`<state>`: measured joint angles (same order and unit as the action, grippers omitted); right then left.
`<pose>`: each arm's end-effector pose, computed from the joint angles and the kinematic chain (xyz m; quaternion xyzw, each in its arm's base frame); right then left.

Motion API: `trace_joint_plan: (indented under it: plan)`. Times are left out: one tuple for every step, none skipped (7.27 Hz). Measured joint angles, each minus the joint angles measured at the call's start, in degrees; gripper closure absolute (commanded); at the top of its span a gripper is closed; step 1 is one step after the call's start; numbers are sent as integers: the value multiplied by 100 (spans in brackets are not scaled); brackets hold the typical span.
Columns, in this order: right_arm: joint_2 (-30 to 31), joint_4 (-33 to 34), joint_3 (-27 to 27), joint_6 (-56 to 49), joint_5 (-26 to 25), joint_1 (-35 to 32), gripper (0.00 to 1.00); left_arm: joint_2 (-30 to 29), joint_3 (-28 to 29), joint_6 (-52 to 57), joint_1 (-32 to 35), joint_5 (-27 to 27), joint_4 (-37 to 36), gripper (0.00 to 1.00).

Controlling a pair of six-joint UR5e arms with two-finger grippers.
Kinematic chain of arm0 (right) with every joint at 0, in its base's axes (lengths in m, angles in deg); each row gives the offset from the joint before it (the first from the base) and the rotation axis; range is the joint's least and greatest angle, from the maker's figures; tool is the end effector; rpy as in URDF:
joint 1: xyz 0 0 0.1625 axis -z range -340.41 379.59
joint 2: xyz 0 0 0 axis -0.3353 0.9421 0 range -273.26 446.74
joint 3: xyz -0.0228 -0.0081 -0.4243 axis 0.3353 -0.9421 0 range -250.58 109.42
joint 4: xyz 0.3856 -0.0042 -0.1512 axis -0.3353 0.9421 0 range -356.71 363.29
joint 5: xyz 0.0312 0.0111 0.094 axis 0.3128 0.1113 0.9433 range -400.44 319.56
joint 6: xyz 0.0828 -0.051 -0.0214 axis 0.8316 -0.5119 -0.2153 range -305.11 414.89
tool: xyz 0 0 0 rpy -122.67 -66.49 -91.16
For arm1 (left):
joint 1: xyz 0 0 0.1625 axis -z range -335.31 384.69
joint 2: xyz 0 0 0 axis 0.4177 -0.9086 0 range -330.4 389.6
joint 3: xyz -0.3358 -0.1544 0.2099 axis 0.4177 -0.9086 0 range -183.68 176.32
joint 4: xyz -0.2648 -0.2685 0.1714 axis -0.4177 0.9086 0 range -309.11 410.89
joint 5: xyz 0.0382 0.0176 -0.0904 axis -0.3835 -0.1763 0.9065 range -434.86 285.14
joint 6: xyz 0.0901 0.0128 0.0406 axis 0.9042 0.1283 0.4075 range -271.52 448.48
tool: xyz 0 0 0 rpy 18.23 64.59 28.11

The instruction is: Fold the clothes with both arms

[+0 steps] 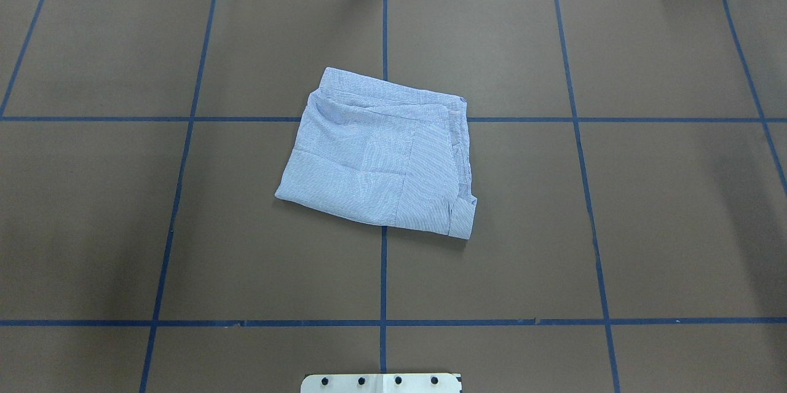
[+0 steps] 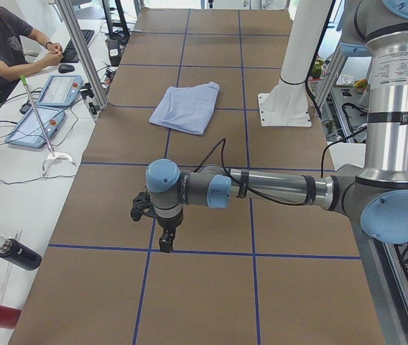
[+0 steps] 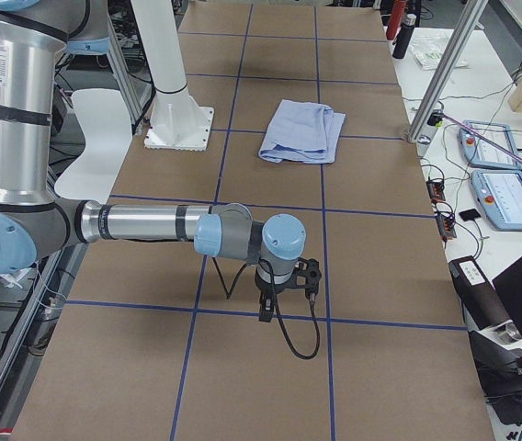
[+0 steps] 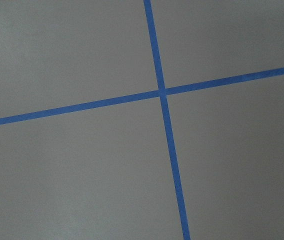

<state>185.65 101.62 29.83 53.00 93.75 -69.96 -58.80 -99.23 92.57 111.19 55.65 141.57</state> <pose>0.0606 -0.4172 0.6549 -0.0505 -0.3761 0.0035 0.9252 -0.0389 -0.4881 0.6278 0.0397 0.3457 0.0760 0.9344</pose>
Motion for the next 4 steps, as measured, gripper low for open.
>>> trace_joint_plan:
  plan:
    - [62,-4,4,-147,-9,-54,0,2,-12,1,-1,-7,0,0]
    - [93,-6,-15,-213,-15,-92,0,1,-34,-5,-1,-16,-4,0]
    - [102,-20,-59,-228,-24,-106,0,-1,-49,-9,-1,-22,-5,0]
    - [108,-134,-121,-237,-37,-111,0,-2,-58,-12,-1,-25,-6,0]
